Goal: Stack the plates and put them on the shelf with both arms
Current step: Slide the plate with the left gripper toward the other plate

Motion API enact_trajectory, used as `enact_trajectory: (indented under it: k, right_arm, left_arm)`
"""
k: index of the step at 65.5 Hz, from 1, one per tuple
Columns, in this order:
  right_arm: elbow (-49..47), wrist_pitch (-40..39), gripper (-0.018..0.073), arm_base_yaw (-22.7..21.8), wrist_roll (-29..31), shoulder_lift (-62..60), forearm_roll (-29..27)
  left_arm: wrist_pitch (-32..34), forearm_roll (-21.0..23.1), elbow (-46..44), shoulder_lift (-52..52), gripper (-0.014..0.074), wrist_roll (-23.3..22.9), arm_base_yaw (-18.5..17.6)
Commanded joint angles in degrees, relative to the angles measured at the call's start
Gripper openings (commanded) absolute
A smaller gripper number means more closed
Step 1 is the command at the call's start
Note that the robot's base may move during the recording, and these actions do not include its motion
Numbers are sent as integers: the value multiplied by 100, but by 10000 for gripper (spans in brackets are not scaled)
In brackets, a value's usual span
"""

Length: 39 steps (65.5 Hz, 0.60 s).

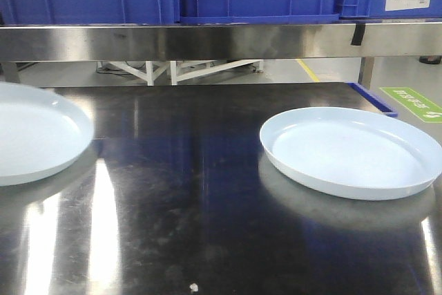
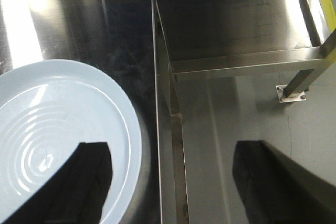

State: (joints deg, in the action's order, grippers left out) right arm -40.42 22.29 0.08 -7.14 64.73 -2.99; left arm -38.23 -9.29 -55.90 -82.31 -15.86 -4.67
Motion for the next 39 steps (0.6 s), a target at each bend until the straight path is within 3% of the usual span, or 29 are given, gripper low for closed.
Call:
enact_trajectory:
  k: [1,23,39]
  right_arm:
    - [-209,-420,589,-18,39,-75,8]
    - [-209,-420,589,-18,39,-75,8]
    - [-209,-414,589,-18,39,-75,8]
  left_arm:
    - [152,138,-381,293,89,-48,-225]
    - [279,507,-968,294,89,-48,-1314]
    - [383,653,-990,-17,89,-48,-1864]
